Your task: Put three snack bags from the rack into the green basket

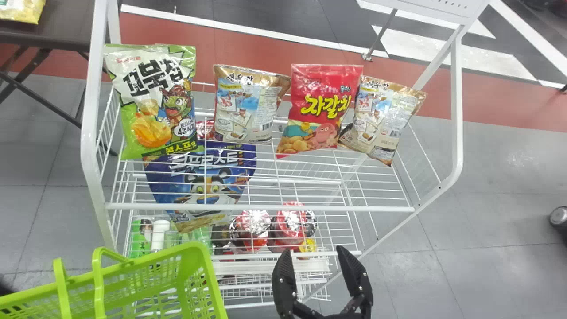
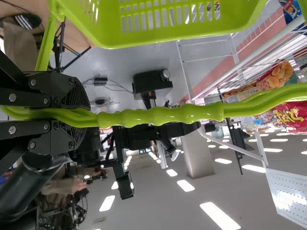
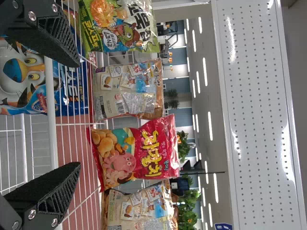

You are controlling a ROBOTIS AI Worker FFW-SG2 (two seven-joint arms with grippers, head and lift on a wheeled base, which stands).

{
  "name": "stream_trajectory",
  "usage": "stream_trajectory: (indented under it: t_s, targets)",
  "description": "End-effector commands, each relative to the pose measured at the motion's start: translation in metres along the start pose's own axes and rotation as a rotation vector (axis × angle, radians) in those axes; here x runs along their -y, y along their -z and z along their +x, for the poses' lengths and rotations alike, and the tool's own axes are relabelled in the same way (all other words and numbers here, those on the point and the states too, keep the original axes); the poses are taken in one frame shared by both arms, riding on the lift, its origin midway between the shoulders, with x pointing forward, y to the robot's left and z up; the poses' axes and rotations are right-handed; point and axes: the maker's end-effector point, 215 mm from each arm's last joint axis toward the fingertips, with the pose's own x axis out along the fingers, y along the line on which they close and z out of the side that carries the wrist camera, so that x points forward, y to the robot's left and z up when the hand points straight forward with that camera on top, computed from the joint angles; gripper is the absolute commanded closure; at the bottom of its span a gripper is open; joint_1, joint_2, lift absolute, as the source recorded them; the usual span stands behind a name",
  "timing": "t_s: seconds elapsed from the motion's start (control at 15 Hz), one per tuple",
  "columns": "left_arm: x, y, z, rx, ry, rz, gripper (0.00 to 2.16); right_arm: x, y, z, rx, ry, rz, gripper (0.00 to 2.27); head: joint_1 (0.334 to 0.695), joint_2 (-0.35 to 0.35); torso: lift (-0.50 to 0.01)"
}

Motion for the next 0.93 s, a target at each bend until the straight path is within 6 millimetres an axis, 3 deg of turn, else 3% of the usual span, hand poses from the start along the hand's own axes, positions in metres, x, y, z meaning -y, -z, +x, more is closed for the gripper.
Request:
stream_trajectory:
  t_s: [0.0, 0.6, 0.67, 0.87]
  targets:
    - [0.000, 0.000, 0.000, 0.000, 0.001, 0.000, 2.15, -0.001, 0.000, -0.001, -0.001, -0.002, 0.001, 0.08, 0.695, -0.350, 0.000]
    - [0.001, 0.003, -0.003, 0.001, 0.001, -0.012, 2.15, -0.008, -0.006, 0.001, 0.017, -0.010, 0.009, 0.08, 0.695, -0.350, 0.000]
    - [0.001, 0.003, -0.002, 0.001, 0.001, -0.010, 2.15, -0.013, -0.006, 0.010, 0.022, -0.030, 0.010, 0.08, 0.695, -0.350, 0.000]
    - [0.002, 0.004, -0.001, -0.003, 0.004, -0.012, 2.15, -0.034, -0.008, 0.061, 0.032, -0.071, -0.003, 0.09, 0.695, -0.350, 0.000]
